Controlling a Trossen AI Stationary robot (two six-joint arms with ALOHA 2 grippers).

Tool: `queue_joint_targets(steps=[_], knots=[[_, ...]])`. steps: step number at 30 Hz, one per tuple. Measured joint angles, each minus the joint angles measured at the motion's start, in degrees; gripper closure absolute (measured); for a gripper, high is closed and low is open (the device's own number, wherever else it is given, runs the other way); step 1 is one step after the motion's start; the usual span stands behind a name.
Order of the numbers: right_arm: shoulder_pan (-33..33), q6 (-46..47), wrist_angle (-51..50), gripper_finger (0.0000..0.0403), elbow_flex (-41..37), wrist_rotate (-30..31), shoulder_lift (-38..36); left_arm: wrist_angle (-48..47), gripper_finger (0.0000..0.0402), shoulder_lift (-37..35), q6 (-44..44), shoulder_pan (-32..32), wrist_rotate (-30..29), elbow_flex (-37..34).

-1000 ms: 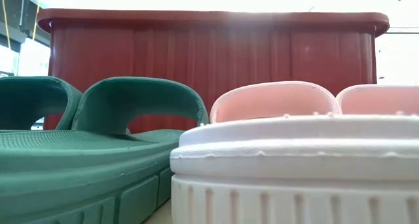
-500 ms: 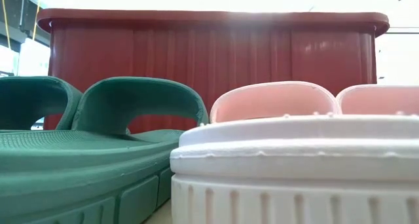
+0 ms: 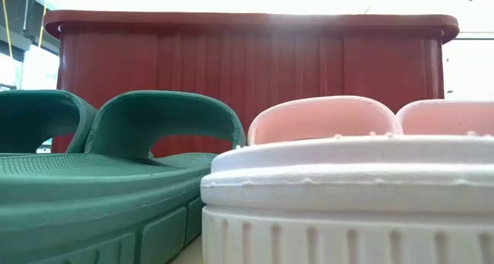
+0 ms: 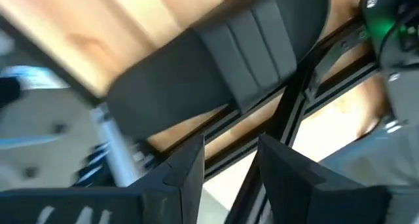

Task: Pick and place slides into bin
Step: Put the black slide into the red bin

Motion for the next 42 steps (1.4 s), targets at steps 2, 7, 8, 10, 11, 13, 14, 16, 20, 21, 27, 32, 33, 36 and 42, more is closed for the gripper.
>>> queue_joint_targets(steps=[2,7,8,10,11,13,14,16,20,21,27,32,33,36,42], knots=[[0.0,-2.4,-0.1,0.0269,-0.9,1.2,3.2,0.0,0.0401,0.0,0.0,0.0,0.0,0.0],[0.0,-7.0,-0.4,0.0269,-1.1,4.3,10.1,0.0,0.0401,0.0,0.0,0.0,0.0,0.0],[0.0,-7.3,-1.0,0.0269,-1.1,4.3,11.1,0.0,0.0401,0.0,0.0,0.0,0.0,0.0],[0.0,-7.3,-1.7,0.0269,-1.1,4.2,12.9,0.0,0.0401,0.0,0.0,0.0,0.0,0.0],[0.0,-7.3,-1.6,0.0269,-1.1,4.2,13.8,0.0,0.0401,0.0,0.0,0.0,0.0,0.0],[0.2,-7.3,-1.6,0.0269,-1.1,4.1,15.3,0.0,0.0401,0.0,0.0,0.0,0.0,0.0],[0.3,-7.3,-1.7,0.0269,-1.1,4.2,15.9,-0.1,0.0401,0.0,0.0,0.0,0.0,0.0],[0.3,-7.3,-2.5,0.0269,-1.1,4.2,17.0,-0.1,0.0401,0.0,0.0,0.0,0.0,0.0],[0.3,-7.3,-3.5,0.0269,-1.1,4.4,19.3,-0.1,0.0401,0.0,0.0,0.0,0.0,0.0],[0.5,-7.3,-3.6,0.0269,-1.1,4.6,19.7,-0.1,0.0401,0.0,0.1,0.0,0.0,0.0],[0.7,-7.3,-3.5,0.0269,-1.1,4.7,22.6,-0.1,0.0401,0.0,0.1,0.0,0.0,0.0],[0.7,-7.2,-3.5,0.0269,-1.1,4.2,23.9,-0.1,0.0401,0.0,-0.1,0.0,0.0,0.0],[0.7,-7.2,-3.5,0.0269,-1.1,4.2,23.9,-0.1,0.0401,0.0,-0.1,0.0,0.0,0.0],[0.7,-7.3,-3.5,0.0269,-1.1,3.6,23.9,-0.1,0.0401,0.0,-0.1,0.0,0.0,0.0],[0.7,-7.8,-3.6,0.0269,-1.1,1.2,23.9,-0.1,0.0401,0.0,-0.9,0.0,-0.1,0.0]])
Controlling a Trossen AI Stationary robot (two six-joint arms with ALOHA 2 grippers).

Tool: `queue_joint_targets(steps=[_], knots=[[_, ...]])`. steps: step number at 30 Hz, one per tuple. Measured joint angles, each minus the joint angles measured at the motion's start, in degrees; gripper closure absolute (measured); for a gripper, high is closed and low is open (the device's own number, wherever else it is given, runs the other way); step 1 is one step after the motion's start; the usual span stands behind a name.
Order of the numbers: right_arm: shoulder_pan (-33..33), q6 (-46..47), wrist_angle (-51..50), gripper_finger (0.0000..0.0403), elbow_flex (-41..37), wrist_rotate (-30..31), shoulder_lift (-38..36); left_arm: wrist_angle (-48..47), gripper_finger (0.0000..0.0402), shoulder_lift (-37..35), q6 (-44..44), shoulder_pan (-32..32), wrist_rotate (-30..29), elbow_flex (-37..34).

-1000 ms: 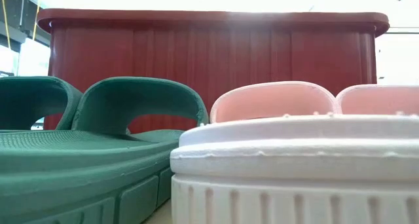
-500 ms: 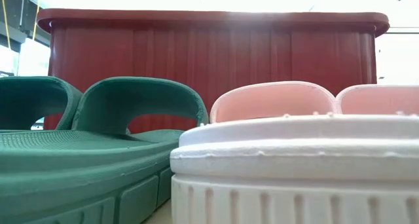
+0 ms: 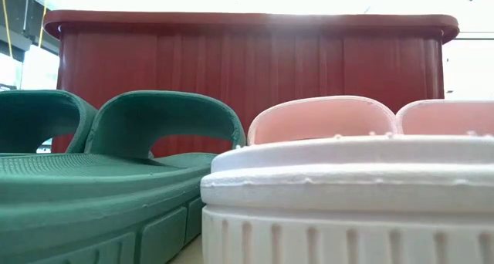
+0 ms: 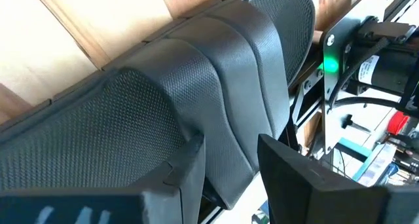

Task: Pick and place slides into bin
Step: Put the black slide into the red bin

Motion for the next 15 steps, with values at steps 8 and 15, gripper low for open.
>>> queue_joint_targets(steps=[8,15], knots=[[0.0,-0.6,-0.1,0.0269,0.0,-0.3,0.0,0.0,0.0401,0.0,-0.7,0.0,0.0,0.0],[-0.2,-1.9,0.0,0.0269,3.1,3.1,0.0,0.1,0.0401,0.0,-1.0,0.0,0.0,0.0]])
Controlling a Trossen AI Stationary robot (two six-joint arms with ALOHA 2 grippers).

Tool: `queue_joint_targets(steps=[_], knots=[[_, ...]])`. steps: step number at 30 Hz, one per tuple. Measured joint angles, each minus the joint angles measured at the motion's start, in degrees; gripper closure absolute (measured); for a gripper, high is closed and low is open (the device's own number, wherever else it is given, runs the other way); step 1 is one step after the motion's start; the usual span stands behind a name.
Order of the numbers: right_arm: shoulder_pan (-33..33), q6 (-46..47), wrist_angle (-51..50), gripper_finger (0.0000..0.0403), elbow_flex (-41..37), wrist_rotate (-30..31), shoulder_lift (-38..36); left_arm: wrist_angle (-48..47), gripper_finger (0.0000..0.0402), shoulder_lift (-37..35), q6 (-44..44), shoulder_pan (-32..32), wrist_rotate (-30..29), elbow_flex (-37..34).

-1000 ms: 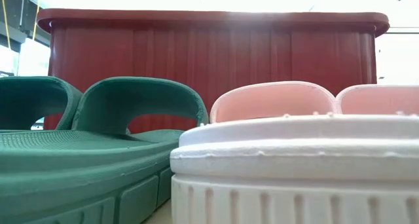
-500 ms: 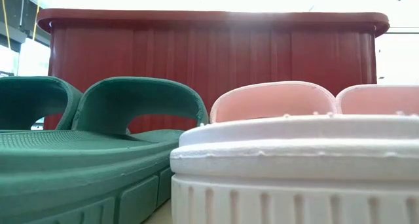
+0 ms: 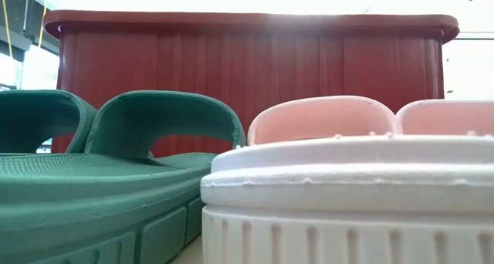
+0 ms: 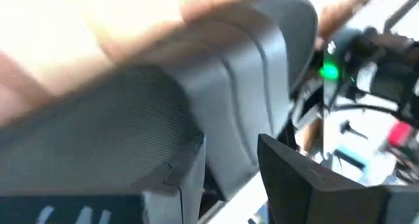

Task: Pick and place slides into bin
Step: Put the black slide into the red bin

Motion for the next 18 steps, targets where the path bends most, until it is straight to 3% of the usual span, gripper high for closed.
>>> queue_joint_targets(steps=[11,18], knots=[[0.1,-1.2,0.1,0.0269,2.1,4.9,0.0,0.0,0.0401,0.0,-1.1,0.0,0.0,0.0],[-0.2,-2.6,0.1,0.027,2.1,4.5,-2.1,0.0,0.0401,0.0,-1.2,0.0,0.0,0.0]])
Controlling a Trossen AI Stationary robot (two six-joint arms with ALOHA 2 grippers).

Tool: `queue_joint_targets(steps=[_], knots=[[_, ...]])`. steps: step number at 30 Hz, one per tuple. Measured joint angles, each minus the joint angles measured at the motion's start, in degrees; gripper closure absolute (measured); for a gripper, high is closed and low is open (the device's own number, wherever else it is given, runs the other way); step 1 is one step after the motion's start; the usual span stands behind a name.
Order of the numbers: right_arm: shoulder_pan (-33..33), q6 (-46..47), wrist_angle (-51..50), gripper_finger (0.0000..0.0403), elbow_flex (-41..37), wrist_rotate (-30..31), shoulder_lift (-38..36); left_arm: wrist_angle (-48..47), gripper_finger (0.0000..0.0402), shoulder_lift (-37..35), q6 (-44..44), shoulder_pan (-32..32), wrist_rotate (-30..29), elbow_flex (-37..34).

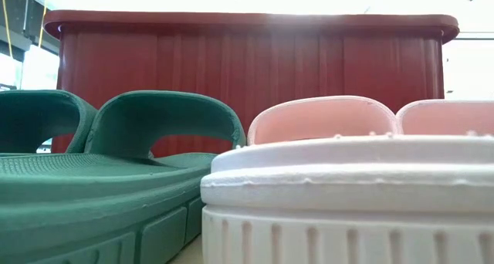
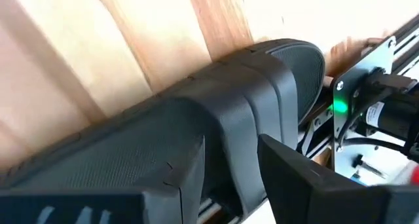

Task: Pick and place slides into bin
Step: Put the black slide into the red bin

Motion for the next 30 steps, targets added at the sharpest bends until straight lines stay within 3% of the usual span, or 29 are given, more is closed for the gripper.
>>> queue_joint_targets(steps=[5,12,23,30], knots=[[0.0,3.0,0.0,0.0285,-3.7,1.2,-6.5,0.0,0.0401,0.0,0.0,0.0,0.0,0.0],[4.8,12.9,-0.1,0.0293,-11.1,-4.4,-12.3,0.0,0.0401,0.0,0.0,0.0,0.3,0.0],[8.3,13.1,3.3,0.0214,-11.4,-2.5,-12.5,0.0,0.0401,0.0,0.0,0.0,0.8,0.0],[12.0,10.1,7.1,0.0177,-11.4,2.8,-12.5,0.0,0.0401,0.0,0.2,0.0,1.0,0.0]])
